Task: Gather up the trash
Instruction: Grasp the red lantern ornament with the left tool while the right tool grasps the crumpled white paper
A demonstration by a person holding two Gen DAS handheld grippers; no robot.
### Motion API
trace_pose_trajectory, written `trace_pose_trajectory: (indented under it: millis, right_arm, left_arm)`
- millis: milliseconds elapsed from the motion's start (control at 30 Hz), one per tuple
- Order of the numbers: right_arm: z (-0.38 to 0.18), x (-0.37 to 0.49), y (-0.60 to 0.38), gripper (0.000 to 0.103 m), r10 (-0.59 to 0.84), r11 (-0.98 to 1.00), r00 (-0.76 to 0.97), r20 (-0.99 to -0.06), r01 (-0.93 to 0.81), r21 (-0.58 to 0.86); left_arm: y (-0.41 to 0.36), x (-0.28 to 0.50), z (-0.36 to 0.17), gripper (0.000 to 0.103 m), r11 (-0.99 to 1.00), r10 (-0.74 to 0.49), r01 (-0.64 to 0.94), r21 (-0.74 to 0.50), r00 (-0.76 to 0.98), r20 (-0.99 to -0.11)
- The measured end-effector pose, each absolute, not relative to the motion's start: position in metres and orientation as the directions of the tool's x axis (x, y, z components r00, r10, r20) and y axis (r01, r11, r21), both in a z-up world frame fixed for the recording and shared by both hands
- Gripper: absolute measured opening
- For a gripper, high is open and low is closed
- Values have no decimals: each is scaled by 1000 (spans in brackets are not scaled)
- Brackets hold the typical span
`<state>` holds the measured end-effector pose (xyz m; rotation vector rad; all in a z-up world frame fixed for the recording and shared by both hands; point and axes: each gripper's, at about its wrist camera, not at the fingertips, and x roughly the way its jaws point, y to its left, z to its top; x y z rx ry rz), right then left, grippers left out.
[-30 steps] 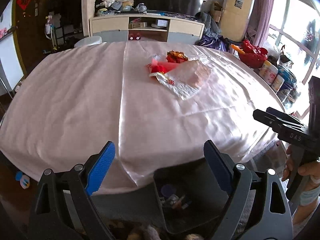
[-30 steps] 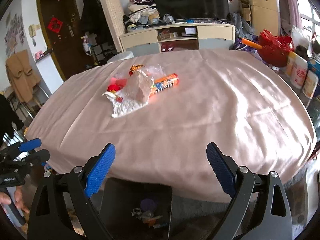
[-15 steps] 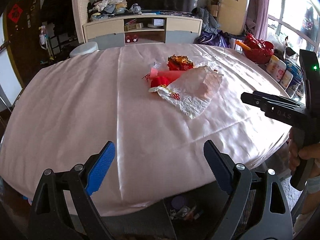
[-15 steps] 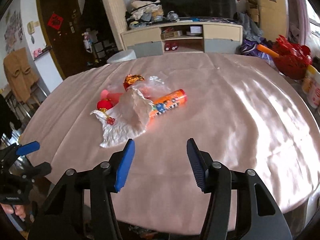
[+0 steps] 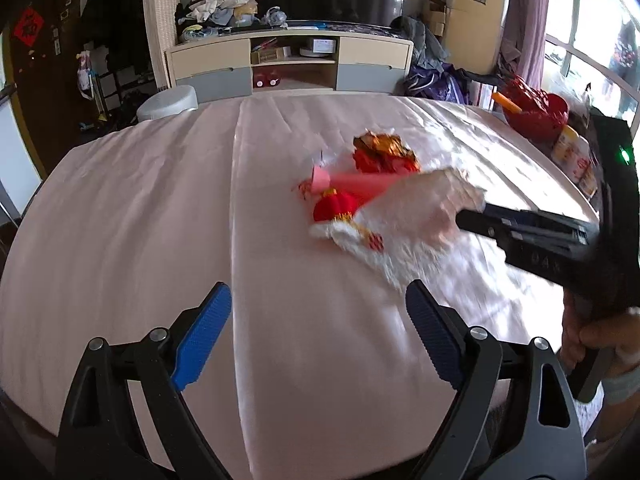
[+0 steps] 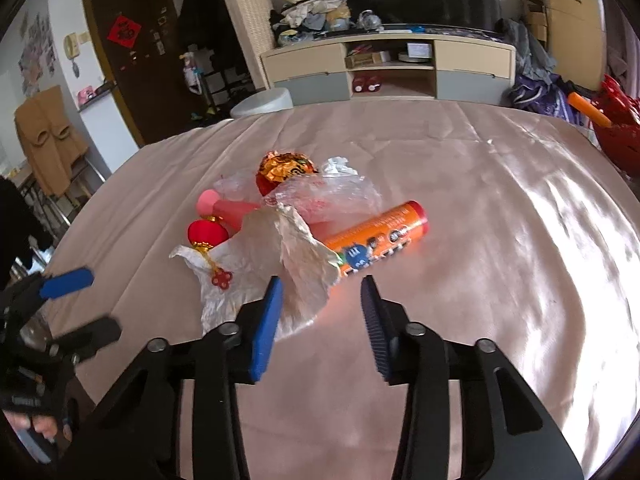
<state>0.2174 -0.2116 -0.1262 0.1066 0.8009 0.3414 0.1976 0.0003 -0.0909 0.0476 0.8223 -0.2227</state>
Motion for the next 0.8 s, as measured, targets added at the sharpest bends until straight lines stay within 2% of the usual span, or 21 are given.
trace_pose_trajectory:
  millis: [33, 133, 267, 367, 633, 700, 800]
  right_arm:
    - [-126, 218, -212, 19, 346, 937, 644, -682, -265, 225]
    - [-124, 217, -216, 7, 373, 927, 641, -672, -282, 245]
    - [-123, 209, -223, 4, 386, 922, 638, -666, -296, 251]
    - [-124, 204, -228, 3, 388, 921, 627, -676, -302, 248]
    - [-123, 203, -246, 3, 362, 931, 637, -680, -282, 232]
    - [-125, 205, -249, 3, 358, 933, 636, -683, -277, 231]
    - [-127, 206, -250, 3, 356, 934, 636, -685, -274, 231]
  left_arm:
    - [0, 203, -91, 83, 975, -181, 217, -48, 655, -733]
    - [-4, 213, -91, 83, 974, -185, 223, -47, 654, -733]
    - [-11, 226, -94, 82, 972, -186, 233, -38, 655, -732]
    - [-17, 241, -102, 70, 969, -192, 243, -42, 635, -748]
    - [-27, 274, -118, 61, 967, -203, 248, -61, 598, -775]
    - [-30, 279, -121, 57, 965, -210, 254, -68, 589, -780]
    - [-32, 282, -124, 44, 963, -215, 262, -71, 579, -786]
